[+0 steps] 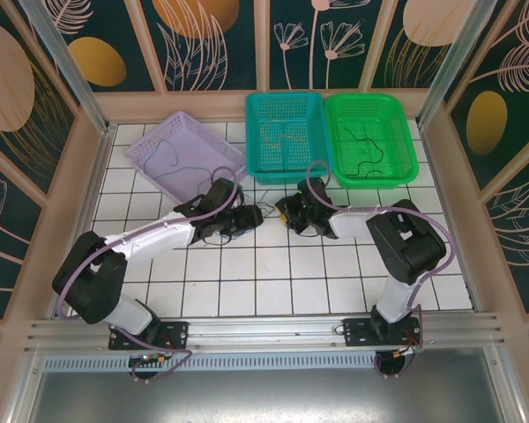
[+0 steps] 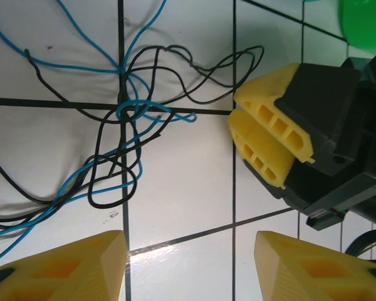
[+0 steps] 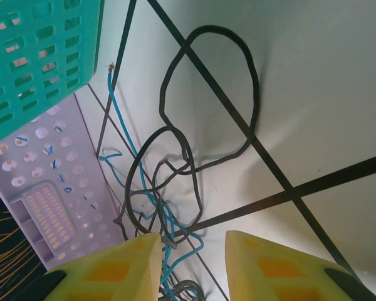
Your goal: Untangle the cables
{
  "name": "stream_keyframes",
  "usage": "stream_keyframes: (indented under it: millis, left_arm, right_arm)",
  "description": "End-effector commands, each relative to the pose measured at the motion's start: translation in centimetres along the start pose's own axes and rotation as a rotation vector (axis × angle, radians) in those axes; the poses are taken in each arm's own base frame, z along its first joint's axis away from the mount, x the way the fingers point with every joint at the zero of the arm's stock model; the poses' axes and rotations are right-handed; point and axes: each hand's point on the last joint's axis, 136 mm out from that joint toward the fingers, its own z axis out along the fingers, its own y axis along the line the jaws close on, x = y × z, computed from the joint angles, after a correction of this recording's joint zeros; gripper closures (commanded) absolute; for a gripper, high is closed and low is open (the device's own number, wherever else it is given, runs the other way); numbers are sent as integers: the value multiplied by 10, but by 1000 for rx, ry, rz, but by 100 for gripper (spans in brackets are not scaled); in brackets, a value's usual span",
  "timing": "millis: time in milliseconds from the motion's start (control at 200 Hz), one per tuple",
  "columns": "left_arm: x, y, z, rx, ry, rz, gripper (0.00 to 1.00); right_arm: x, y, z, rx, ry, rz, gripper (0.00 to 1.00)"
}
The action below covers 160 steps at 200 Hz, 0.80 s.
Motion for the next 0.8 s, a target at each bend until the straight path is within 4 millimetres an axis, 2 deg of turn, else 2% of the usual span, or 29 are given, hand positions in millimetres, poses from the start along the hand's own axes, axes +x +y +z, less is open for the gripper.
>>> stream_keyframes:
  millis: [0,140,210,385,561,621,796]
  left_arm:
    - [8,11,9,-35,23,25,45]
    - [8,13,11,-40,24,24,45]
    - [10,14,13,-44,28,23,46]
    - [10,15,16,-41,31,16,47]
    - [10,15,19,-44,33,15,47]
    - [11,17,21,-50,35,11,47]
    - [12,26,26,-82,35,13,47]
  right_arm:
    - [-7,18,2,-52,-24,-29,67]
    - [-6,34,-7,-74,-38,-55,57]
    - [-4,38,-10,-76,-38,-63,56]
    - [-5,27,-2,-41,-30,-44,56]
    - [-11,26,9,-20,-30,-41,70]
    - [-15,26,12,-15,-39,-41,79]
    - [-22,28,16,15,-45,-68,83]
